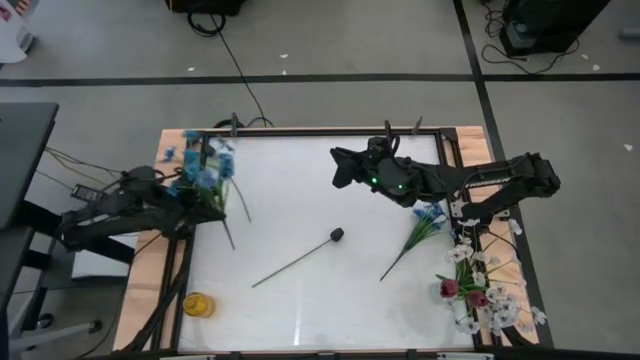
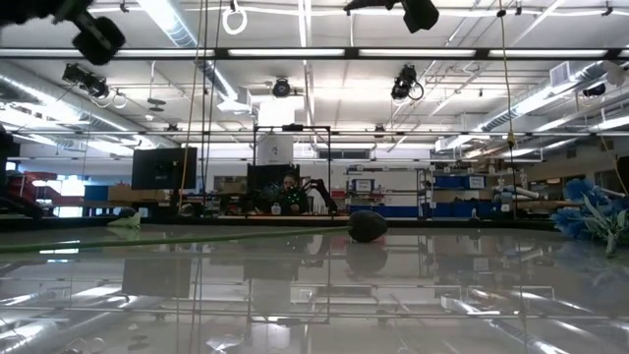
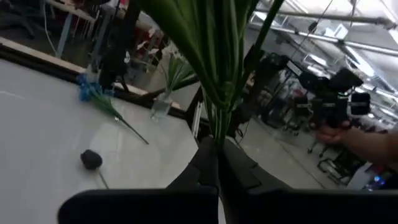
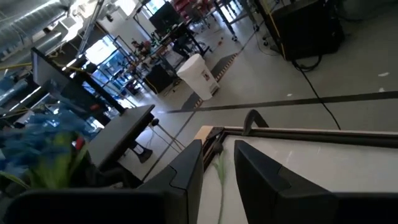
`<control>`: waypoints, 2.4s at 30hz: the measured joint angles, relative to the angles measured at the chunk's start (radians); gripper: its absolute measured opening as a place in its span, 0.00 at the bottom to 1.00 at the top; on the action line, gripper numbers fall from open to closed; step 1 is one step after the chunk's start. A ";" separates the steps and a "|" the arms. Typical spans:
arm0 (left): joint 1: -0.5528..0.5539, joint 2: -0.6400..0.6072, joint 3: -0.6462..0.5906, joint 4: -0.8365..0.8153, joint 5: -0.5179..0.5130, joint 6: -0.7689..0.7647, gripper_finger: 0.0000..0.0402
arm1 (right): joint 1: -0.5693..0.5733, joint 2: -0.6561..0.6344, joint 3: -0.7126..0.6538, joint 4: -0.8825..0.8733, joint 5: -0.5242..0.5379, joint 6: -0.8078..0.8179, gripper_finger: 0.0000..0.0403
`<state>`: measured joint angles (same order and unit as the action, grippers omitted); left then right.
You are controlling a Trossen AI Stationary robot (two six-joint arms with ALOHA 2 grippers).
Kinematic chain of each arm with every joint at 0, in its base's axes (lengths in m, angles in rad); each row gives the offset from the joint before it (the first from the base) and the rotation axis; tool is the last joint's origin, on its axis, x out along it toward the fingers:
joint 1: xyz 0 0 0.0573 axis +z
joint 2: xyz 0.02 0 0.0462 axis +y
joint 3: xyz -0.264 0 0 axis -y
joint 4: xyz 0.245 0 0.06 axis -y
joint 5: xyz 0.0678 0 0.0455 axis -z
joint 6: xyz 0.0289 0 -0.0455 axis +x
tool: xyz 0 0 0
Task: Sort flowers into vase by color
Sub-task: Put the left blue flowers into the yellow vase
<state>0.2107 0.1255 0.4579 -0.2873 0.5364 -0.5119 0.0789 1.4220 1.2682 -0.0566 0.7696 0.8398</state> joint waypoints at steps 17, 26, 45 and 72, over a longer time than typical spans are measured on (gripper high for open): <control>-0.543 0.248 -0.093 0.289 -0.365 0.094 0.00 | -0.020 0.000 0.000 -0.017 -0.035 -0.001 0.25; -0.836 -0.015 0.016 -0.034 -0.612 0.060 0.00 | -0.015 0.000 0.000 -0.046 -0.131 0.047 0.25; -1.061 0.130 0.026 -0.058 -0.359 0.186 0.00 | 0.090 0.000 0.000 -0.113 -0.038 0.266 0.25; -1.176 0.327 0.025 -0.022 -0.708 0.405 0.00 | 0.103 0.000 0.000 -0.095 -0.028 0.285 0.25</control>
<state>-0.9649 0.4522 0.4828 -0.3096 -0.1711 -0.1071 0.1822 1.4223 1.2682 -0.1520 0.7420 1.1248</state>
